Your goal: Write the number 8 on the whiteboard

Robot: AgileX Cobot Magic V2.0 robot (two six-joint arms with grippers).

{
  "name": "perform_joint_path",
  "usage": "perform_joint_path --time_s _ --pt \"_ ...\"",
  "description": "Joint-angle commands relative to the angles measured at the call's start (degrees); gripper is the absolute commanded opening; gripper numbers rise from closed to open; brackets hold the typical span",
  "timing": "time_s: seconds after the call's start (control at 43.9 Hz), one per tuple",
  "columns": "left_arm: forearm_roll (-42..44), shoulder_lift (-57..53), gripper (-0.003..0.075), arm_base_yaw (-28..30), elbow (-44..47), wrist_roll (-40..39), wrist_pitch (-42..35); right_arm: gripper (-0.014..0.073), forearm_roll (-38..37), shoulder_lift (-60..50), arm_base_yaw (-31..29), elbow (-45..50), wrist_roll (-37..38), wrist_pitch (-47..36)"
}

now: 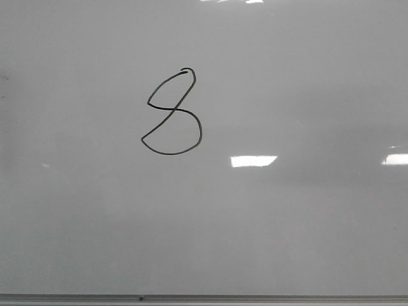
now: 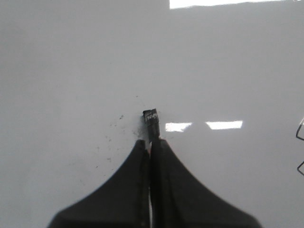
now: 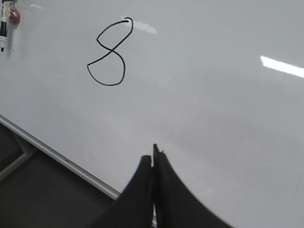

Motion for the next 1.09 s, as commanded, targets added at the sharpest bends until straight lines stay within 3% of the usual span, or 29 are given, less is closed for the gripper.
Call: perform_joint_path --time_s 0.0,0.273,0.387,1.07 --pt "-0.9 -3.87 -0.0019 1.59 2.28 -0.09 -4.26 -0.0067 1.19 0.1 -0.2 -1.55 -0.15 -3.35" --pt "-0.97 -9.68 -0.0019 2.56 10.6 -0.09 -3.98 -0.0067 1.19 0.1 -0.2 -1.55 -0.15 -3.23" --pt "-0.97 -9.87 -0.0019 2.56 10.48 -0.09 -1.05 -0.0067 1.19 0.1 -0.2 -1.55 -0.15 -3.23" --pt "-0.97 -9.76 -0.0019 2.56 10.48 -0.09 -1.48 -0.0067 1.19 0.1 -0.2 -1.55 -0.15 -3.23"
